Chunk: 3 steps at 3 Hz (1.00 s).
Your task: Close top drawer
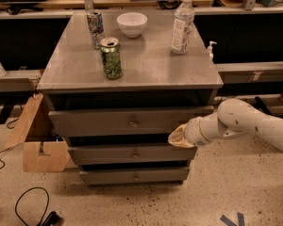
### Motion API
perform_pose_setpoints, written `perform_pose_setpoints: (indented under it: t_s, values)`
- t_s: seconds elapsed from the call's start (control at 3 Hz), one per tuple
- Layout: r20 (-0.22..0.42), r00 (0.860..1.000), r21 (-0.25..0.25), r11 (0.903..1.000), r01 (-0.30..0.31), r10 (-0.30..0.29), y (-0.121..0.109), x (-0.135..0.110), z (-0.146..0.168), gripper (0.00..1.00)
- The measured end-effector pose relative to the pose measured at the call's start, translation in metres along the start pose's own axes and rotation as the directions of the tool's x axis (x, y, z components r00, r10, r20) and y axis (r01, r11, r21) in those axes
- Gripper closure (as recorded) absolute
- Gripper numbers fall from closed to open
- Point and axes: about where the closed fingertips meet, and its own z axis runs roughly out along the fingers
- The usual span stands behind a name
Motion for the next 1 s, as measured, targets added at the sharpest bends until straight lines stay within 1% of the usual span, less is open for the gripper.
perform_pose_setpoints:
  t_s: [0.33, 0.67, 1.0]
  values:
    - [-0.016, 0.999, -0.038, 0.9980, 0.051, -0.052, 0.025, -0.004, -0.018, 1.00]
    - [-0.103, 0.985, -0.104, 0.9860, 0.130, -0.141, 0.045, -0.007, -0.073, 1.00]
    - [-0.260, 0.949, -0.162, 0.9771, 0.138, -0.177, 0.063, -0.003, -0.162, 1.00]
